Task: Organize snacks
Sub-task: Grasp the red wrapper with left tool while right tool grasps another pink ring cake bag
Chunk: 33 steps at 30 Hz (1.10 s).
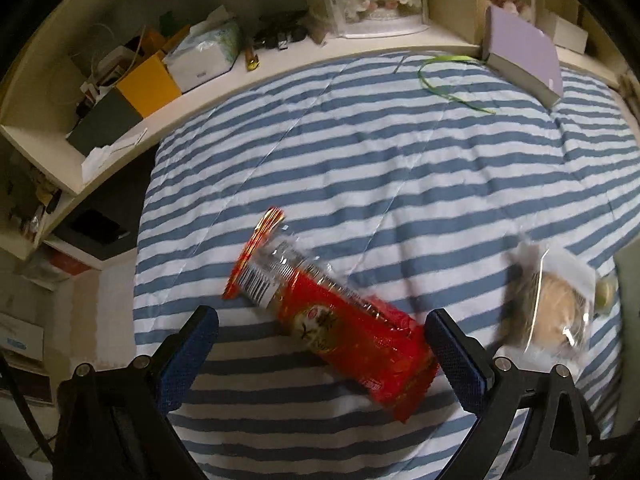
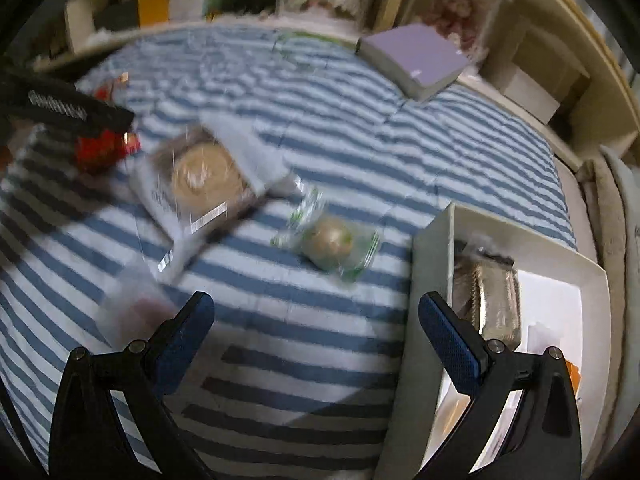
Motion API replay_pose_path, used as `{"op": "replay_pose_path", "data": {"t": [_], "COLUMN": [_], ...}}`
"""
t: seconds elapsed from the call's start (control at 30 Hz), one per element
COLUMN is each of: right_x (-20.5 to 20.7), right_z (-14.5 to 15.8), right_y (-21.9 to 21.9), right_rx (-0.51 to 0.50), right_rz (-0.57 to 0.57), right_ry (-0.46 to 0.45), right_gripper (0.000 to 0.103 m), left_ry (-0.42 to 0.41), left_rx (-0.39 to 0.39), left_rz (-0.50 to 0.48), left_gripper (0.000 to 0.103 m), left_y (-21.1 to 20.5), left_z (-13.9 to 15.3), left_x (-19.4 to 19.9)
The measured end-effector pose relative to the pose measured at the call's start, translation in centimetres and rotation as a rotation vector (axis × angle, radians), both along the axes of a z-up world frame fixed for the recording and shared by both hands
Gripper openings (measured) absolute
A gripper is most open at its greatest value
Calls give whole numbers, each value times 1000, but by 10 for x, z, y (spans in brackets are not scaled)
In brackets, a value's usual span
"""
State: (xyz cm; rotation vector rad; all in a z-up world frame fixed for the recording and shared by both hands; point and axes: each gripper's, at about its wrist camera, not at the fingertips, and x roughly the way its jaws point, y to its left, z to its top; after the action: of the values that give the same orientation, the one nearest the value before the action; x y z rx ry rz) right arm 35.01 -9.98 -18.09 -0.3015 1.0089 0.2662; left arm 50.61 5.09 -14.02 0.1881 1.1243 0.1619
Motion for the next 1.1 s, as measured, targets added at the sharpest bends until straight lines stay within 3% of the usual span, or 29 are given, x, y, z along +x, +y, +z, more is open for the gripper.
{"op": "replay_pose_path", "data": {"t": [0.23, 0.4, 0.57, 0.77, 0.87, 0.97, 1.1], "right_x": [-33, -54, -72, -84, -86, -89, -88], "right_z": [-11, -8, 13, 21, 17, 11, 5], "right_y": [8, 4, -4, 10, 22, 40, 58], "right_rx": [-46, 12, 184, 400, 455, 449, 430], "right_rz": [74, 60, -10, -85, -135, -158, -140], "right_ry": [42, 77, 56, 32, 24, 6, 5], "right_gripper": [103, 103, 103, 103, 103, 99, 77], "left_ry": [62, 113, 120, 6, 0, 29, 74], "left_rx": [-17, 5, -71, -142, -134, -162, -266], "left_rz": [16, 14, 29, -68, -135, -161, -104], "left_gripper": [103, 103, 103, 100, 89, 76, 66], "left_y": [20, 35, 53, 67, 65, 67, 73], "left_z": [-3, -7, -4, 9, 14, 11, 8], "left_x": [-13, -15, -12, -9, -15, -13, -5]}}
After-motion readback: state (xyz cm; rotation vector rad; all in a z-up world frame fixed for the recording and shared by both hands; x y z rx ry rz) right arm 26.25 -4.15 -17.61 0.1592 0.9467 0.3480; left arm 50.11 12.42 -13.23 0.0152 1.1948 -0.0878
